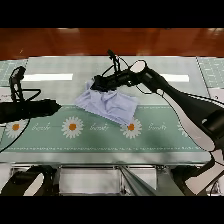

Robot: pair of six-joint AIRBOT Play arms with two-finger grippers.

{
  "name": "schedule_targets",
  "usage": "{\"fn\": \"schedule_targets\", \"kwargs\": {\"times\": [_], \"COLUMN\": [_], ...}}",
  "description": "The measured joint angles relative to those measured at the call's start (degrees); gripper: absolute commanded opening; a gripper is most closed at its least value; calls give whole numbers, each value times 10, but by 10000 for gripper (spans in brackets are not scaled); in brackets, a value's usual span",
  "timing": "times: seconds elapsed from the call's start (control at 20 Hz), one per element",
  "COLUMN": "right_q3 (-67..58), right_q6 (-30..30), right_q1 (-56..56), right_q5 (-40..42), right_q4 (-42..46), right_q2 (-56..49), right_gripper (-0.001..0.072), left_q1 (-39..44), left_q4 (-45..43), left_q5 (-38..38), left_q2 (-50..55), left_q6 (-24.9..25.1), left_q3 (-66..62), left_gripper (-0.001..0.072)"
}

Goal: Fold the shirts.

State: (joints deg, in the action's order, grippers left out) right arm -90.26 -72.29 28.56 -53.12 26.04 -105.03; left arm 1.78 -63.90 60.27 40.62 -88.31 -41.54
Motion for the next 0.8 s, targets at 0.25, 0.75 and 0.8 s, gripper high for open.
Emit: {"fn": "schedule_targets", "kwargs": {"times": [0.25, 0.75, 0.8], "right_q3": [-3, 236, 294], "right_q6": [-9, -87, -97], "right_q1": [-57, -351, -365], "right_q5": [-68, -216, -190], "right_q4": [7, 340, 343], "right_q2": [20, 363, 391], "right_gripper": [407, 407, 407], "left_q1": [-49, -166, -155], "left_q4": [-15, 27, 38], "left_q5": [-35, 58, 62], "left_q2": [9, -32, -41], "left_q6": [4, 33, 35], "left_q3": [-45, -155, -125], "left_gripper": [18, 18, 18]}}
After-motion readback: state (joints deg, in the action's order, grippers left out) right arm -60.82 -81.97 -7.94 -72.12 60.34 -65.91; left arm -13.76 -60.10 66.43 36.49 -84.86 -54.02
